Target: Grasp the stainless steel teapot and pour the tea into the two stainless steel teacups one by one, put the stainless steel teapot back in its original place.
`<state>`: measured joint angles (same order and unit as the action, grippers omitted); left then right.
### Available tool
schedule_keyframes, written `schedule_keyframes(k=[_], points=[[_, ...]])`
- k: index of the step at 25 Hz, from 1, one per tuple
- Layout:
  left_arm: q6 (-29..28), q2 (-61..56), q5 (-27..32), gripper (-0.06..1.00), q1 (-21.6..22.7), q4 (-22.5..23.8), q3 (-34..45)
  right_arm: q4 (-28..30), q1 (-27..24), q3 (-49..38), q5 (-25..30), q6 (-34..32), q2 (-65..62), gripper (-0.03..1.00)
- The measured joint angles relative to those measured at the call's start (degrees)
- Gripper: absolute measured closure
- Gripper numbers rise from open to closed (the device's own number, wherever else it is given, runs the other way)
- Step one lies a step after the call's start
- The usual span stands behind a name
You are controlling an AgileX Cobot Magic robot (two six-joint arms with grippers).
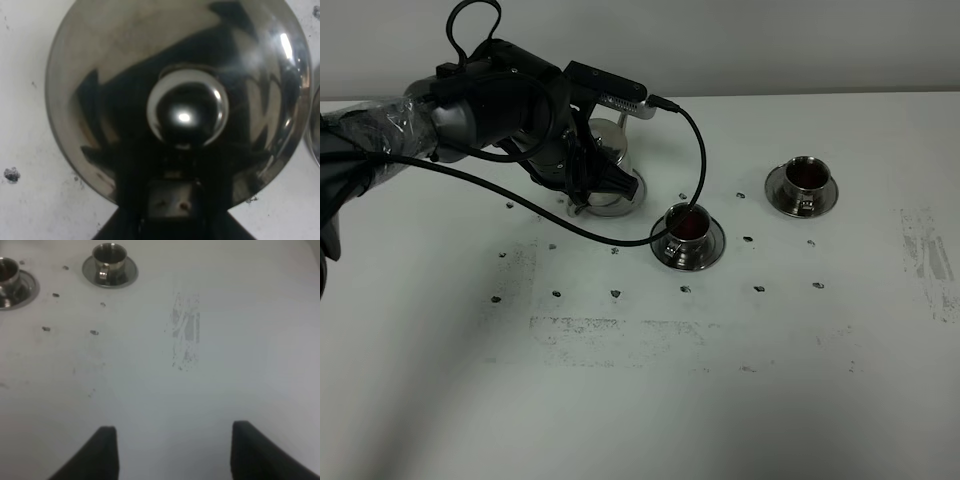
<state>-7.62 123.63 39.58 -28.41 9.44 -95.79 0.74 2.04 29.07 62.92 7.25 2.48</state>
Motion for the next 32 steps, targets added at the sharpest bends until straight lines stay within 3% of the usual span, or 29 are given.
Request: schedule_keyframes(k=[16,32], points=[[0.0,2.96,-5.0,0.76,0.35,-0.6,-0.36,0.0,0.0,0.0,0.0,0.0,0.0,0.46],[1.04,3.72,-5.51,0.76,0.35,-1.97,-0.36,0.0,0.0,0.0,0.0,0.0,0.0,0.46]])
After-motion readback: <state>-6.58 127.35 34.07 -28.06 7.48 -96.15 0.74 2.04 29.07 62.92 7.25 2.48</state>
